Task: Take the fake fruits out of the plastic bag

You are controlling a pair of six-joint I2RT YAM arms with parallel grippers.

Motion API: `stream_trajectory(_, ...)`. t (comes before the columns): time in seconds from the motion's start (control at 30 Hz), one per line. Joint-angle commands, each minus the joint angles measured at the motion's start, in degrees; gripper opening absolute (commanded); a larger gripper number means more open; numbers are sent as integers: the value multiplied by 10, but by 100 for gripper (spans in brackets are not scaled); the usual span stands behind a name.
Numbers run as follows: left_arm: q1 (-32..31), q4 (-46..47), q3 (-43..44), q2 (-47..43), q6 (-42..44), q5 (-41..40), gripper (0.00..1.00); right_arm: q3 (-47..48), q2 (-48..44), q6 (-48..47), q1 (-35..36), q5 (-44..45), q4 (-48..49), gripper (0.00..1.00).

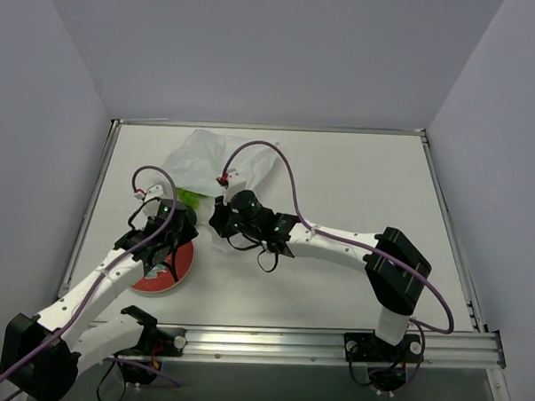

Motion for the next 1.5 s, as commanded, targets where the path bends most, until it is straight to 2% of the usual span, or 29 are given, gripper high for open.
stream_trajectory(0.0,-3,81,11,24,-52,-73,36,-5,-32,2,-6,-10,17,0)
stream_trajectory(0.07,-4,104,11,49,-57,-89,38,-9,-32,3,-6,-14,21,0)
stream_trajectory(0.13,-4,136,9,73,-59,-103,49,-13,-35,3,-6,-16,25,0)
stream_trajectory(0.27,-3,159,25,122,-55,-117,58,-19,-39,3,-7,-20,27,0)
stream_trajectory(0.63,20,164,67,204,-20,-158,59,-33,-43,3,-13,-37,37,0)
stream_trajectory(1.23,56,158,101,300,3,-131,59,-47,-41,10,-21,-54,59,0)
stream_trajectory(1.47,67,170,118,344,6,-118,63,-54,-42,11,-23,-59,68,0)
